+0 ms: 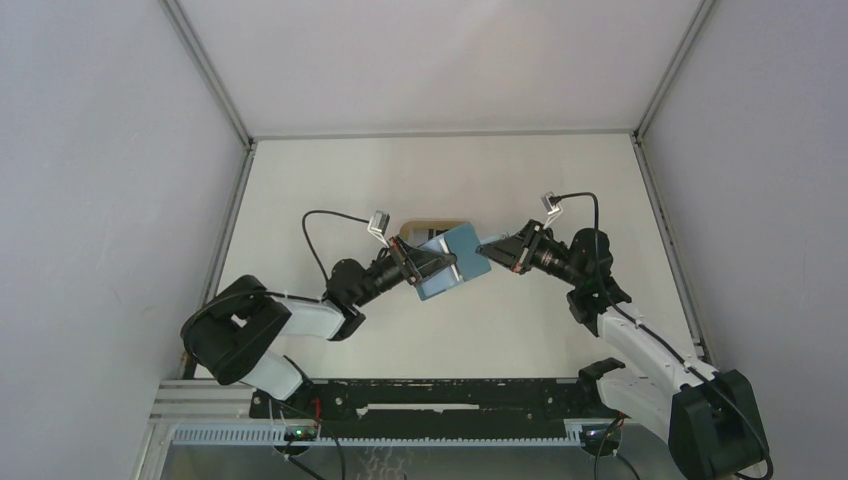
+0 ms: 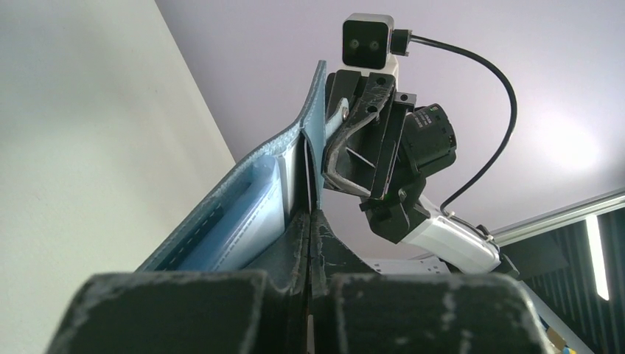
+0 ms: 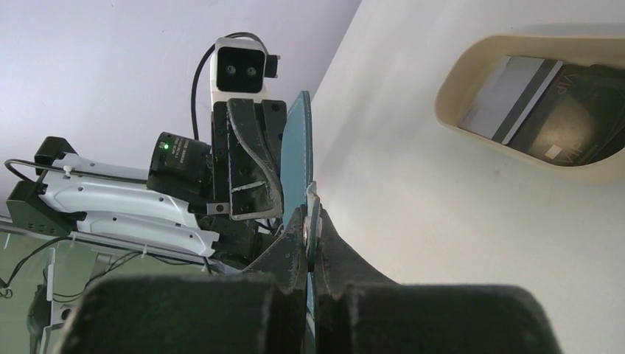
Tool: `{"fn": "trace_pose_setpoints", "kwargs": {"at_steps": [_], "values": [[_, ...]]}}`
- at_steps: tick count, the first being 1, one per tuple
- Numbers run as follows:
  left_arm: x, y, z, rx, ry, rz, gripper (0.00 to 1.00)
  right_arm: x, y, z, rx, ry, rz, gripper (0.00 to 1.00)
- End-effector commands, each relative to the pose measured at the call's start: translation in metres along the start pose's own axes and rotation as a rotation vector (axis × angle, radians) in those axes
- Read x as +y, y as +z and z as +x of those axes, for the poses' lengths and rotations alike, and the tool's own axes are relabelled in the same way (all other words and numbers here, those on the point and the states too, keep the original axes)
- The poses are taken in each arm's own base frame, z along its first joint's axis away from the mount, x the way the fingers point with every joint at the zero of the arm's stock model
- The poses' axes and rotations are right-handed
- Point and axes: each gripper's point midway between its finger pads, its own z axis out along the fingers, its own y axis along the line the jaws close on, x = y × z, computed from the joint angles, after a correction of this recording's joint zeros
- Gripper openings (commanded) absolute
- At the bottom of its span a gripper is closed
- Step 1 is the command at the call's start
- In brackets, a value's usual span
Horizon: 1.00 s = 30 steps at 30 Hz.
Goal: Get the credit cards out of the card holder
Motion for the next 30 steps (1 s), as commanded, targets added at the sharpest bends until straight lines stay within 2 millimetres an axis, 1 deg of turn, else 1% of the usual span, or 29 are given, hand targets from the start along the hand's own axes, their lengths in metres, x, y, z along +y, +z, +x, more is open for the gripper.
{"fn": "trace_pose_setpoints", "kwargs": {"at_steps": [1,5,15,18,21,24,27,28,30], "values": [[-0.020,-0.007,0.010,0.035,0.058,0.081,0.00,0.024,0.001,-0.030,-0.090,-0.064,-0.056,0.00],[-0.018,-0.012,0.009,0.022,0.078,0.068,0.00,0.022,-0.002,-0.031,-0.093,-0.070,-0.043,0.00],[-0.004,-0.022,0.003,0.005,0.094,0.011,0.00,0.009,-0.016,-0.045,-0.124,-0.084,-0.001,0.00],[0.004,-0.029,0.002,0.005,0.095,-0.021,0.00,0.004,-0.024,-0.051,-0.140,-0.095,0.022,0.00],[0.016,-0.041,-0.005,-0.007,0.109,-0.075,0.00,-0.007,-0.035,-0.056,-0.157,-0.114,0.071,0.00],[0.029,-0.049,-0.013,-0.009,0.153,-0.158,0.00,-0.021,-0.046,-0.055,-0.165,-0.127,0.135,0.00],[0.047,-0.053,-0.022,0.018,0.224,-0.309,0.00,-0.030,-0.053,-0.048,-0.156,-0.122,0.163,0.00],[0.052,-0.053,-0.026,0.030,0.272,-0.362,0.00,-0.033,-0.054,-0.045,-0.150,-0.116,0.171,0.00],[0.060,-0.054,-0.034,0.073,0.324,-0.454,0.00,-0.039,-0.057,-0.038,-0.139,-0.107,0.185,0.00]]}}
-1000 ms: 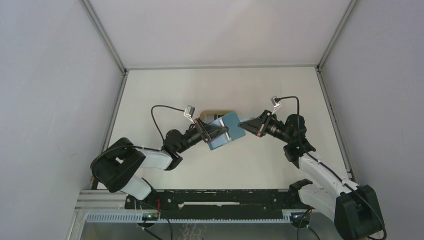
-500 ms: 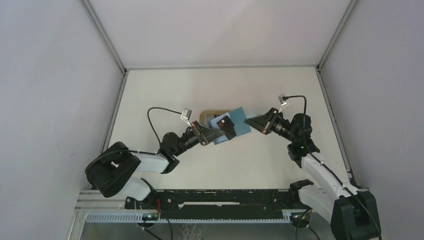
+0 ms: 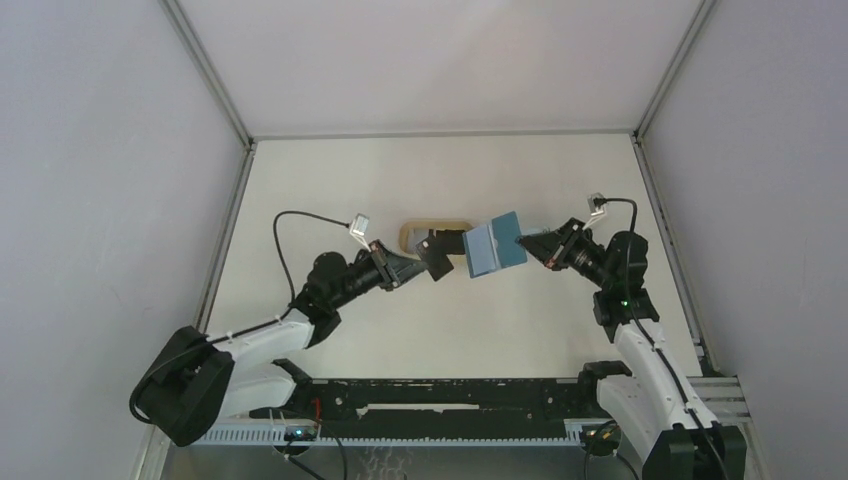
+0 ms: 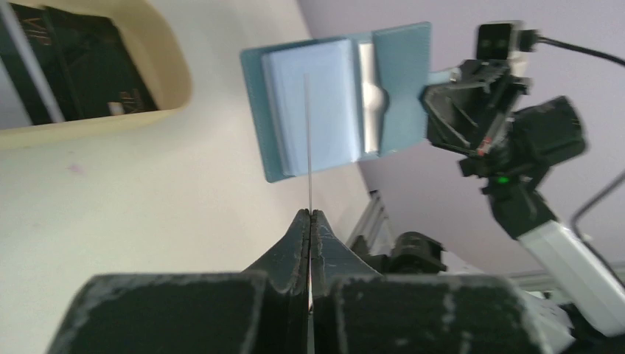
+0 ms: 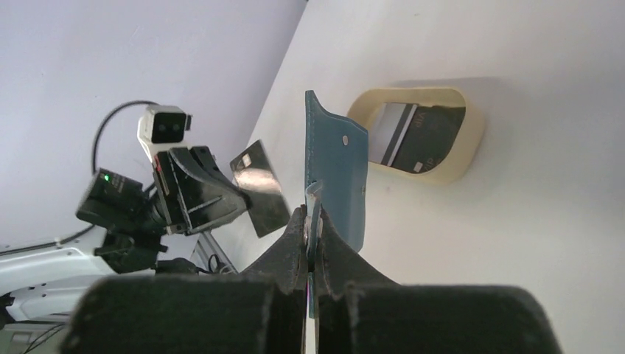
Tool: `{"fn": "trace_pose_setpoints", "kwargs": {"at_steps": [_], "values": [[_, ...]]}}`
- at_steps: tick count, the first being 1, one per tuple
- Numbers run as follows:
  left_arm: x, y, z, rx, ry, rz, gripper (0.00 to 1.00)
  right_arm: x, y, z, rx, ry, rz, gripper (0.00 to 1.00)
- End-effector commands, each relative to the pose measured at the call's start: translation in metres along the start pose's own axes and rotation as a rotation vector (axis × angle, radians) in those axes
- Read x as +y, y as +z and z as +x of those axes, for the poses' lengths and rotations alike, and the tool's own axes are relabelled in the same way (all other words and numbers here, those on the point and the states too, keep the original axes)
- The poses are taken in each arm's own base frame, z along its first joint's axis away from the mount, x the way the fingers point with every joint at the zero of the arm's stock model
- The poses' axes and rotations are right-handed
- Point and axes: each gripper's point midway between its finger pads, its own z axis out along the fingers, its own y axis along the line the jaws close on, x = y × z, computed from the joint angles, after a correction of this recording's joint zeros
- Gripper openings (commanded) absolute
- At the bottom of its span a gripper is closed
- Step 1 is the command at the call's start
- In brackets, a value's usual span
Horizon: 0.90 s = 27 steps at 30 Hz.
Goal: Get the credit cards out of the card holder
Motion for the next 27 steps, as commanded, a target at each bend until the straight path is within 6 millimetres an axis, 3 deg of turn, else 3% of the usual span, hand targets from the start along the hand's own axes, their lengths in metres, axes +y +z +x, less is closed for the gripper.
{"fn": "trace_pose_setpoints", "kwargs": {"at_steps": [1,8,13,22,27], "values": [[0.022,0.006,-0.015,0.102,0.177,-0.204,0.00,-0.005,-0.008,0.010,0.028,-0.033,0.017,0.00],[0.037,0.030,-0.025,0.266,0.154,-0.210,0.00,-0.016,-0.016,0.025,0.060,-0.035,0.073,0.00],[0.051,0.056,-0.016,0.453,0.144,-0.213,0.00,-0.023,-0.024,0.035,0.089,-0.036,0.114,0.00],[0.079,0.081,-0.032,0.462,0.167,-0.275,0.00,-0.028,-0.029,0.049,0.111,-0.041,0.129,0.00],[0.082,0.094,-0.042,0.442,0.168,-0.282,0.00,-0.029,-0.028,0.052,0.112,-0.039,0.125,0.00]]}}
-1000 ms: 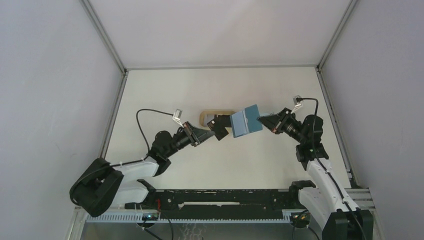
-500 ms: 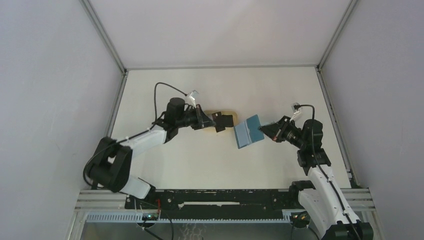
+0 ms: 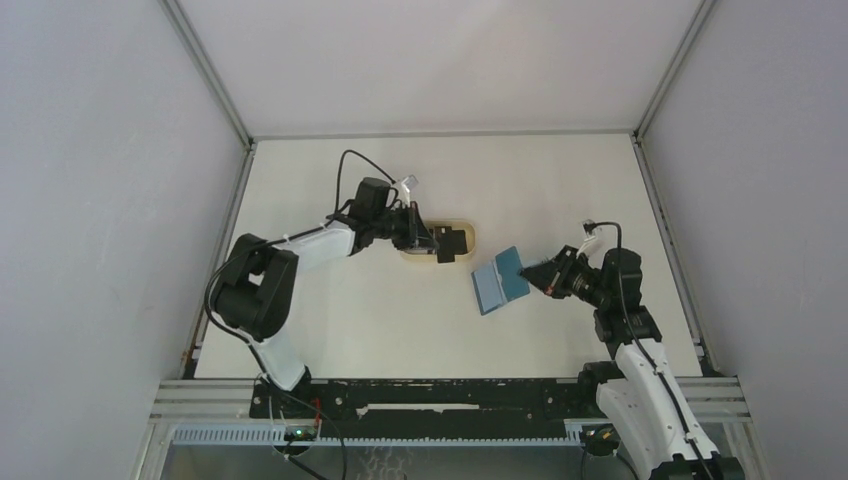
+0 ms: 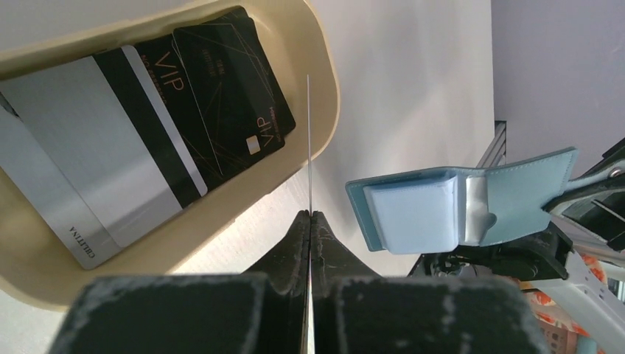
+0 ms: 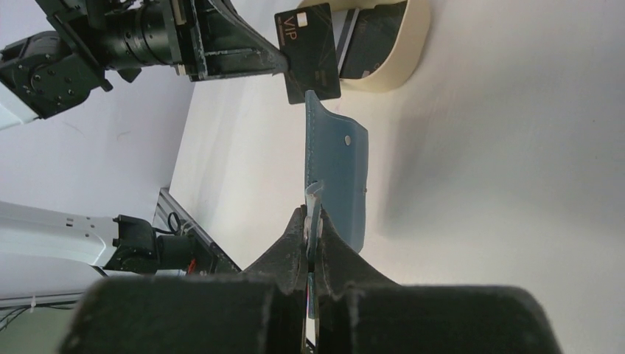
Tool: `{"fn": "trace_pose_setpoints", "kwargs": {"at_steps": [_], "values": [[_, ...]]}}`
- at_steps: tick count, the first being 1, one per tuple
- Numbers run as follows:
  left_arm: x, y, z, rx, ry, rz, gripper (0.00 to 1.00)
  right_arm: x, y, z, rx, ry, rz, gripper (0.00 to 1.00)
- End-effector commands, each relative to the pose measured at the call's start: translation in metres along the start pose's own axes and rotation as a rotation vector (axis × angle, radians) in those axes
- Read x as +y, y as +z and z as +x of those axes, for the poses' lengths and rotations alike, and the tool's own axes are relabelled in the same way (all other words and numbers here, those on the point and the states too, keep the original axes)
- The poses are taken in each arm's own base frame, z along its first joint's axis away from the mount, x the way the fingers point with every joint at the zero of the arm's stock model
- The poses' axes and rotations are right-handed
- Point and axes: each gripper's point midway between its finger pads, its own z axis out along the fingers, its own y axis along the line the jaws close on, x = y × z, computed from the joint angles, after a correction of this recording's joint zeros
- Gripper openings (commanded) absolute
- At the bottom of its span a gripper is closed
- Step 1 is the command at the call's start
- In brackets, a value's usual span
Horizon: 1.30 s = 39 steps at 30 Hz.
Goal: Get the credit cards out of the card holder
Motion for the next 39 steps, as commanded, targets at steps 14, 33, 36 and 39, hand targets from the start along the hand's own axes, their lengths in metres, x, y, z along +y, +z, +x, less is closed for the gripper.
{"fn": "trace_pose_setpoints", "kwargs": {"at_steps": [14,33,36,39], "values": [[-0.015,0.018,-0.053,-0.051,0.009,0.083,0.00,0.003,0.003,0.002,-0.008,-0.042,-0.027,0.00],[0.048,0.029,-0.043,-0.024,-0.006,-0.225,0.39,-0.002,0.009,0.003,0.010,-0.024,-0.022,0.00],[0.052,0.027,-0.047,-0.036,-0.002,-0.258,0.41,-0.002,0.011,0.003,0.011,-0.023,-0.024,0.00],[0.054,0.028,-0.050,-0.036,-0.008,-0.271,0.41,-0.004,0.012,0.003,0.013,-0.020,-0.022,0.00]]}}
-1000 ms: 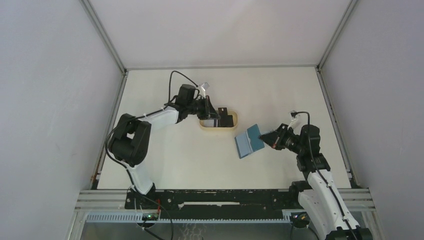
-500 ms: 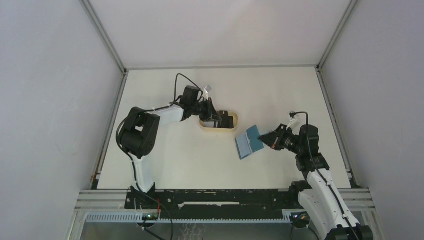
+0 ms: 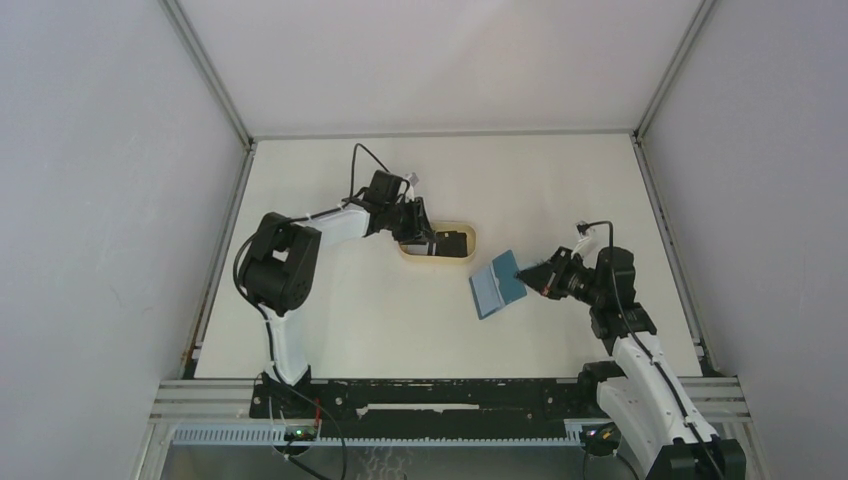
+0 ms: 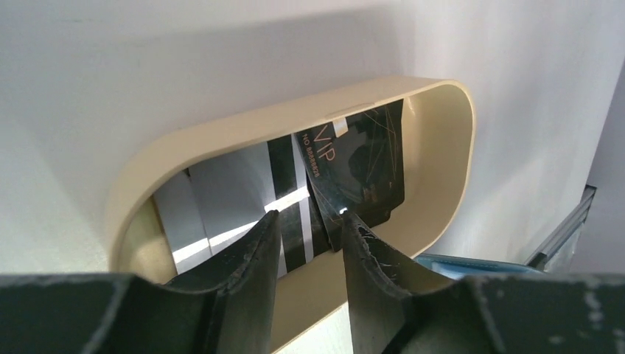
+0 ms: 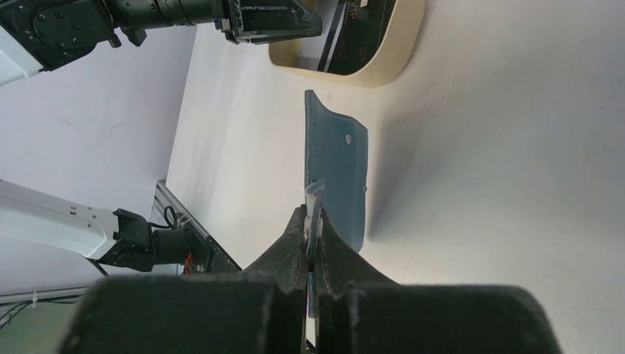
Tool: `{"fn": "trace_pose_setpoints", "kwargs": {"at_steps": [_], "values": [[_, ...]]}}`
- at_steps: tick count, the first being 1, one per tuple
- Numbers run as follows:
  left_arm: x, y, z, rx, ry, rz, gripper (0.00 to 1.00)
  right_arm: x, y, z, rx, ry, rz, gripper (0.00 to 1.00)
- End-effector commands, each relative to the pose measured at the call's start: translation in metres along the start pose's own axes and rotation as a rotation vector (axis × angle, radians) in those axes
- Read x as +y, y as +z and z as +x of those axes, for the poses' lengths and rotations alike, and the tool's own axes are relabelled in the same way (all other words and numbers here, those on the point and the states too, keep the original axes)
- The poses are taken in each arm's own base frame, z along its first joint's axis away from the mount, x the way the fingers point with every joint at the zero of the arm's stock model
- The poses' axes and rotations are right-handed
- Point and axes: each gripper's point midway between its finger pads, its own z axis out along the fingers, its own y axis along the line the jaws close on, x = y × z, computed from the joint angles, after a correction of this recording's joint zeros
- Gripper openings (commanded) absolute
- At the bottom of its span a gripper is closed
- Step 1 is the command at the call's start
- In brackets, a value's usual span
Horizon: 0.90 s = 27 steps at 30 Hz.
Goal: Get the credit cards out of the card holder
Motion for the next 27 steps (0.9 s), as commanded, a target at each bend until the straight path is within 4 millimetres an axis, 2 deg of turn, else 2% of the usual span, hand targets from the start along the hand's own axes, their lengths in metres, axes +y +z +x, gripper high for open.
{"fn": "trace_pose_setpoints", "kwargs": {"at_steps": [1,4,9,13,14,17,19,27], "values": [[-0.010,-0.008,-0.029,-0.072,0.041,-0.022,0.41,0.007,0.003,-0.010,-0.034,-0.044,-0.035,0.00],[-0.013,-0.008,-0.032,-0.075,0.033,-0.018,0.41,0.006,0.004,-0.010,-0.029,-0.038,-0.031,0.00],[-0.035,-0.012,-0.036,-0.072,0.059,0.032,0.41,0.004,0.005,-0.008,-0.021,-0.029,-0.024,0.00],[-0.045,-0.008,-0.033,-0.044,0.085,0.021,0.41,0.006,0.006,-0.014,-0.040,-0.047,-0.037,0.00],[-0.046,-0.005,-0.031,-0.038,0.084,0.018,0.39,0.006,0.006,-0.013,-0.040,-0.048,-0.038,0.00],[-0.047,0.001,-0.029,-0.024,0.071,-0.003,0.12,0.007,0.006,-0.013,-0.039,-0.048,-0.038,0.00],[-0.042,0.005,-0.027,-0.016,0.059,-0.033,0.01,0.007,0.006,-0.013,-0.038,-0.049,-0.039,0.00],[-0.021,0.005,-0.025,-0.036,0.032,-0.179,0.00,0.007,0.006,-0.013,-0.038,-0.048,-0.038,0.00]]}}
